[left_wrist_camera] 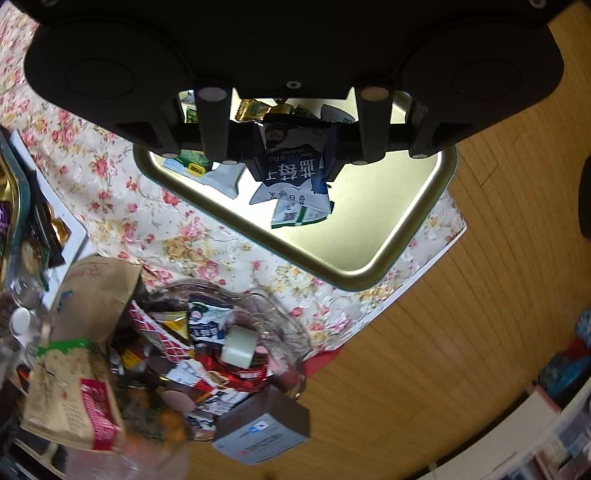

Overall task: Organize snacks
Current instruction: 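Carry the blue-white packet over the gold tray and open the left gripper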

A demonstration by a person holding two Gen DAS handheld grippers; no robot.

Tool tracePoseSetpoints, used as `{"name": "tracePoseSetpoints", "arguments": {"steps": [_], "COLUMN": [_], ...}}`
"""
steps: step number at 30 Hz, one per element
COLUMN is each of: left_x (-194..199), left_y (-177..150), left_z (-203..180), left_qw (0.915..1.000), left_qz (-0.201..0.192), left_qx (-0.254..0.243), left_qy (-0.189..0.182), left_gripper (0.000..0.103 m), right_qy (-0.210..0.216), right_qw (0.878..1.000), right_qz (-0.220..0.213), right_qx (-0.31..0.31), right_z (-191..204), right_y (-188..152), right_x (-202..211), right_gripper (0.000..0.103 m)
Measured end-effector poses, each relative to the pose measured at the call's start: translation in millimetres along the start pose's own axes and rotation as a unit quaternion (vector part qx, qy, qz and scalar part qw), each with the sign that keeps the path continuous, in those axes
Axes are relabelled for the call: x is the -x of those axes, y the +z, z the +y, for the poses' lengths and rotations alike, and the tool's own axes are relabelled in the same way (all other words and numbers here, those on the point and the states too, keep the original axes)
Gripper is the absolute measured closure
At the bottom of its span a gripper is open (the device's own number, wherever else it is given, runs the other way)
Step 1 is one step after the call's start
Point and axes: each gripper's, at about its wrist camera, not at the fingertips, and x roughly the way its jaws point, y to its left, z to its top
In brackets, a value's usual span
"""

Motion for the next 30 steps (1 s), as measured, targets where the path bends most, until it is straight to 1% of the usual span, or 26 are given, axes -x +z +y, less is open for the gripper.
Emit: {"name": "tracePoseSetpoints", "arguments": {"steps": [4, 8, 11, 13, 15, 20, 23, 25, 27, 30], "left_x": [-5.9, -6.7, -7.4, -8.0, -7.9, -6.2, -7.1, -7.1, -7.1, -6.2], "left_y": [4.0, 7.6, 10.5, 11.5, 12.2, 11.5, 10.2, 9.2, 8.3, 6.6], "left_z": [11.9, 27.6, 39.0, 43.4, 44.0, 39.0, 37.0, 35.2, 33.5, 31.2], "left_qw": [0.9998, 0.9993, 0.9985, 0.9981, 0.9983, 0.999, 0.9992, 0.9993, 0.9994, 0.9996], "left_qz": [0.014, 0.017, 0.018, 0.021, 0.022, 0.016, 0.02, 0.019, 0.019, 0.016], "left_qx": [0.009, 0.031, 0.05, 0.056, 0.054, 0.04, 0.035, 0.032, 0.029, 0.025], "left_qy": [0.008, 0.008, 0.014, 0.011, 0.006, 0.011, 0.002, 0.003, 0.0, -0.006], "left_gripper": [0.061, 0.06, 0.06, 0.06, 0.06, 0.06, 0.06, 0.06, 0.06, 0.06], "right_qy": [0.027, 0.037, 0.045, 0.05, 0.05, 0.052, 0.062, 0.072, 0.078, 0.074], "right_qw": [0.999, 0.997, 0.996, 0.995, 0.995, 0.993, 0.993, 0.992, 0.991, 0.991], "right_qz": [-0.008, -0.013, -0.012, -0.01, -0.01, -0.012, -0.016, -0.017, -0.02, -0.027], "right_qx": [0.042, 0.07, 0.079, 0.084, 0.087, 0.102, 0.102, 0.103, 0.105, 0.111], "right_z": [32.8, 55.6, 64.4, 68.5, 71.6, 80.7, 82.8, 83.1, 84.0, 84.1], "right_y": [-5.9, -10.4, -10.7, -11.2, -11.8, -14.7, -16.4, -16.5, -17.2, -18.3], "right_x": [1.5, 1.8, 0.5, -0.5, -1.7, -5.1, -2.2, -1.0, 1.5, 4.7], "right_gripper": [0.066, 0.066, 0.066, 0.066, 0.066, 0.065, 0.063, 0.059, 0.058, 0.058]}}
